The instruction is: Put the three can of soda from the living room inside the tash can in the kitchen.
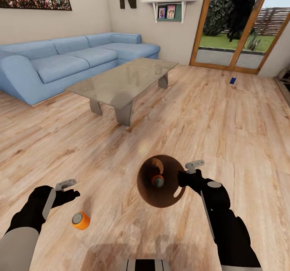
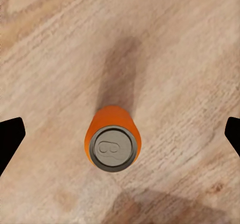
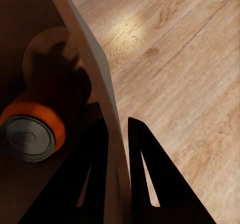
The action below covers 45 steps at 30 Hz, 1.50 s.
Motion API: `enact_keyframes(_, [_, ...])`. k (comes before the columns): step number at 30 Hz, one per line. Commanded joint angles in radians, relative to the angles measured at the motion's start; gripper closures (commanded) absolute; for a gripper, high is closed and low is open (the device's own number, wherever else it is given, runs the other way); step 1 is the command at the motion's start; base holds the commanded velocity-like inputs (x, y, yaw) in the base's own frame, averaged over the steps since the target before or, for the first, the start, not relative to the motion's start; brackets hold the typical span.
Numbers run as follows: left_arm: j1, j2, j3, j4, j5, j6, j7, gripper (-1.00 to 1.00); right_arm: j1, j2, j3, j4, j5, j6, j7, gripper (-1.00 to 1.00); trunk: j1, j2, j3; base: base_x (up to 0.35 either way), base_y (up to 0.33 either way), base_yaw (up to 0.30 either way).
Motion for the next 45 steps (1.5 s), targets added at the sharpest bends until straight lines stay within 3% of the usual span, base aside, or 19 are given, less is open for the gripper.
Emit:
enact_keyframes(1, [0.000, 0.000, 0.000, -0.001, 0.000, 0.000, 0.000, -1.00, 0.000, 0.000, 0.001, -0.001, -0.019, 0.003, 0.006, 1.00, 0.000, 0.000, 0.000, 0.000, 0.000, 0.000])
enact_keyframes(19, [0.001, 0.000, 0.000, -0.001, -0.001, 0.000, 0.003, -1.00, 0.002, 0.000, 0.004, -0.001, -0.020, 0.003, 0.007, 1.00, 0.000, 0.000, -0.001, 0.000, 0.000, 0.054])
enact_keyframes(38, [0.002, -0.002, -0.015, 0.001, -0.002, -0.005, 0.006, -1.00, -0.009, -0.002, 0.012, -0.010, -0.016, 0.003, 0.003, 1.00, 0.008, -0.004, -0.075, 0.000, 0.000, 0.001])
enact_keyframes(45, [0.002, -0.006, -0.031, 0.001, -0.002, -0.015, 0.006, -1.00, -0.086, -0.003, 0.014, -0.011, -0.015, 0.016, 0.005, 1.00, 0.012, -0.006, -0.102, 0.000, 0.000, 0.000])
